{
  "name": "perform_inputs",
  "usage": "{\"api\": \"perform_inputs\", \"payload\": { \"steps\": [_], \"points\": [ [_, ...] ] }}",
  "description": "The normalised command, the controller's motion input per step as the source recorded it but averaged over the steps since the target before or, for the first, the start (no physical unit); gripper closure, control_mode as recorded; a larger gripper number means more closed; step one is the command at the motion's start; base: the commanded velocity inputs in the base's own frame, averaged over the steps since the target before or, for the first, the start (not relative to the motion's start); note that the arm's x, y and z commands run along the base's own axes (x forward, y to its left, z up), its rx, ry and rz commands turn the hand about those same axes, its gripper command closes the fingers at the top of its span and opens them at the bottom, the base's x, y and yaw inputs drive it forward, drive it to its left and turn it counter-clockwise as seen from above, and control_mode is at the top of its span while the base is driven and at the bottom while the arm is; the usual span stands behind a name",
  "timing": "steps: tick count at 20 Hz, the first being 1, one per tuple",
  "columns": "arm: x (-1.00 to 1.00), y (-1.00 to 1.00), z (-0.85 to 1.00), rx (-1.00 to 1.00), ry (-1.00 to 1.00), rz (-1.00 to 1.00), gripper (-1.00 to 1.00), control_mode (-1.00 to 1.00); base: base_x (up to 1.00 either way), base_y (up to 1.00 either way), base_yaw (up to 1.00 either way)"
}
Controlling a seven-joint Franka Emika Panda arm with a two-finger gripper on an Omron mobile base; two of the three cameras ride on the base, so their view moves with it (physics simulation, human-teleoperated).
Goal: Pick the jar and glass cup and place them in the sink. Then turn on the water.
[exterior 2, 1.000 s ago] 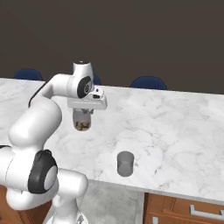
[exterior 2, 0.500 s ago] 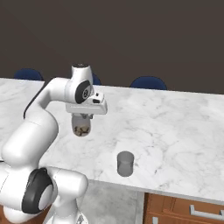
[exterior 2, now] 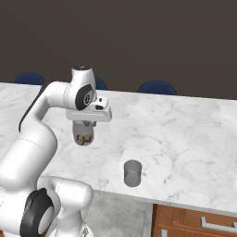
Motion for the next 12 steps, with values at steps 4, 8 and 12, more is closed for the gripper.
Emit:
{"api": "perform_inputs", "payload": {
  "steps": [4,8,12],
  "points": [
    [-0.29,-0.01,0.16,0.00,0.00,0.00,1.00,-1.00,0.00,0.00,0.00],
    [-0.22,0.00,0.15,0.00,0.00,0.00,1.00,-1.00,0.00,0.00,0.00],
    [-0.08,0.00,0.11,0.00,0.00,0.00,1.00,-1.00,0.00,0.00,0.00]
  ]
}}
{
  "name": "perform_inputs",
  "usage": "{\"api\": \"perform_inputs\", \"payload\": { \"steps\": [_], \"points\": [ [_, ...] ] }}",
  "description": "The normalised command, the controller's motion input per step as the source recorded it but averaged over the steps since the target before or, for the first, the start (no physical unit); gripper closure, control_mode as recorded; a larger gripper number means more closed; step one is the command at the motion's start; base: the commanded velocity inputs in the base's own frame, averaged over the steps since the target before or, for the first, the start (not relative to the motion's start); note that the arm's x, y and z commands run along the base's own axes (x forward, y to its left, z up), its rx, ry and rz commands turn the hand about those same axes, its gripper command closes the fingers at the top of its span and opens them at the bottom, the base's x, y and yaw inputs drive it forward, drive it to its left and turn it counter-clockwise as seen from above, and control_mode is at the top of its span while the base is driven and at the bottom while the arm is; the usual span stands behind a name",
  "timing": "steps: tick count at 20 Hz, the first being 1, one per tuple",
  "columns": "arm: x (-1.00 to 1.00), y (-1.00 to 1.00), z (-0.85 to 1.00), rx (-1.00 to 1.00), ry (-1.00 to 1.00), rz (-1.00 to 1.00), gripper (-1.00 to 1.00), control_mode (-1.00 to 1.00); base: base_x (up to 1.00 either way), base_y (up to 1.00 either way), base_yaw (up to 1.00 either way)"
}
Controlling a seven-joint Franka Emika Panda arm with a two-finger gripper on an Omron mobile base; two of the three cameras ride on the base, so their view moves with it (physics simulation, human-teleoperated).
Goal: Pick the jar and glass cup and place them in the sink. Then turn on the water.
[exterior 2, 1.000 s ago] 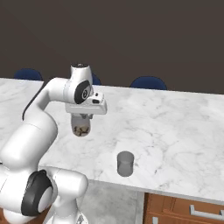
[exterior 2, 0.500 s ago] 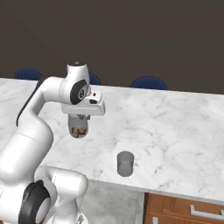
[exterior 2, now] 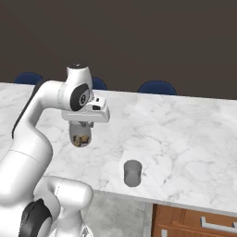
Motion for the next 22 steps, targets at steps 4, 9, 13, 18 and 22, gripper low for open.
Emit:
{"api": "perform_inputs", "payload": {
  "steps": [4,9,13,18,22],
  "points": [
    [-0.02,0.00,0.05,0.00,0.00,0.00,1.00,1.00,-0.08,0.00,0.00],
    [0.00,0.00,0.00,0.00,0.00,0.00,1.00,1.00,-0.35,-0.11,-0.07],
    [0.00,0.00,0.00,0.00,0.00,0.00,1.00,1.00,-0.36,-0.41,-0.28],
    [0.00,0.00,0.00,0.00,0.00,0.00,1.00,1.00,-0.39,-0.31,-0.39],
    [0.00,0.00,0.00,0.00,0.00,0.00,1.00,1.00,-0.32,-0.21,-0.47]
  ]
}}
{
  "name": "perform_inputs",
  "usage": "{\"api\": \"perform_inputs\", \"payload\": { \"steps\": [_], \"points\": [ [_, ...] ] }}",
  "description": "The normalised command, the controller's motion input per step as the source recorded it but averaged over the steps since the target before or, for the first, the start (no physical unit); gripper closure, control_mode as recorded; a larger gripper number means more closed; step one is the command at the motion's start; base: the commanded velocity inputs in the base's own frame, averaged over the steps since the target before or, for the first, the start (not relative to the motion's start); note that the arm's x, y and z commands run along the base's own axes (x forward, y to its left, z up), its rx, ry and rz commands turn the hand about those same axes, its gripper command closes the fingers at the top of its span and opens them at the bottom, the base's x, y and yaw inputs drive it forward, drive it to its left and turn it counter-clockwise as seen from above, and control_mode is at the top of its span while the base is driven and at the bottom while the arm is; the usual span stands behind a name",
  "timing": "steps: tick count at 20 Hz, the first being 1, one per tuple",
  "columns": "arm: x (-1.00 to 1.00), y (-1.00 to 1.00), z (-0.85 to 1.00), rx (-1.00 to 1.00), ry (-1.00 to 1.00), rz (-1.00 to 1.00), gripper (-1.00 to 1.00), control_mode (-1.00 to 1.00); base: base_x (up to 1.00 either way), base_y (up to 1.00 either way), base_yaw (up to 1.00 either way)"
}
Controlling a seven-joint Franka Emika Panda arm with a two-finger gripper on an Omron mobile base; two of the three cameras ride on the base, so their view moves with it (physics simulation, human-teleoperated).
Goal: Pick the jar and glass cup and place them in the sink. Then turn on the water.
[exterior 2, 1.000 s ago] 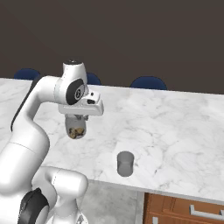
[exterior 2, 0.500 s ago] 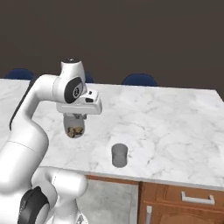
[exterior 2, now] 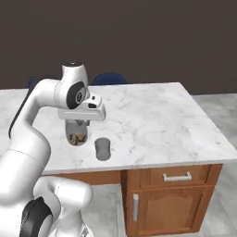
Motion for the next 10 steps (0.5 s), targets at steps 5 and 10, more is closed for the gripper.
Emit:
{"api": "perform_inputs", "payload": {
  "steps": [5,10],
  "points": [
    [0.00,0.00,0.00,0.00,0.00,0.00,1.00,1.00,-0.26,-0.20,-0.53],
    [0.00,0.00,0.00,0.00,0.00,0.00,1.00,1.00,-0.09,-0.14,-0.55]
  ]
}}
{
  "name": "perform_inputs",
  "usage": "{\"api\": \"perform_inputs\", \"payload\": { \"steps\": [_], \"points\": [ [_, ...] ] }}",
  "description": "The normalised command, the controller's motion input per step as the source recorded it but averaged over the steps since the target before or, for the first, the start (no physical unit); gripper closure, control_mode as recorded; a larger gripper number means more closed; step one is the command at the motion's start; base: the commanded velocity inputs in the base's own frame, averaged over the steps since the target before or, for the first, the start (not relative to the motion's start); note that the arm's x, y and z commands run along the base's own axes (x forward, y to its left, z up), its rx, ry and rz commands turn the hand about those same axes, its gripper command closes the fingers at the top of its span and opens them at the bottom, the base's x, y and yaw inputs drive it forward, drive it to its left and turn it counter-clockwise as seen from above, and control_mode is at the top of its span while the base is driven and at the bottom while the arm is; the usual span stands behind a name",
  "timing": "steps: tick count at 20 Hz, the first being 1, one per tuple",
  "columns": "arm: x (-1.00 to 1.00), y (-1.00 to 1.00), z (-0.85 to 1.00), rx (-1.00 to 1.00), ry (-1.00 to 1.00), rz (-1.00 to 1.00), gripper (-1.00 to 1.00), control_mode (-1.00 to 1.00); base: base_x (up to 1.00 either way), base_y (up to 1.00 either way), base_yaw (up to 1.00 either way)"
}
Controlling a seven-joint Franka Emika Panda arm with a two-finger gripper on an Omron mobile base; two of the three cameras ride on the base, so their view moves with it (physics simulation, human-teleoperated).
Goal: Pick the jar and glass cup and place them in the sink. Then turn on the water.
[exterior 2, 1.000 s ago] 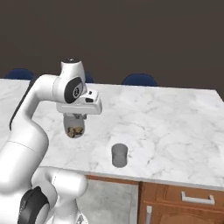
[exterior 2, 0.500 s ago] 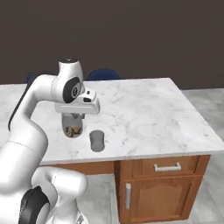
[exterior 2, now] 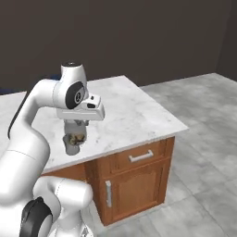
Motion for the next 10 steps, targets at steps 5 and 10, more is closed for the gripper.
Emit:
{"api": "perform_inputs", "payload": {
  "steps": [5,10],
  "points": [
    [0.00,0.00,0.00,0.00,0.00,0.00,1.00,1.00,0.00,-0.13,-0.58],
    [0.00,0.00,0.00,0.00,0.00,0.00,1.00,1.00,0.00,-0.25,-0.57]
  ]
}}
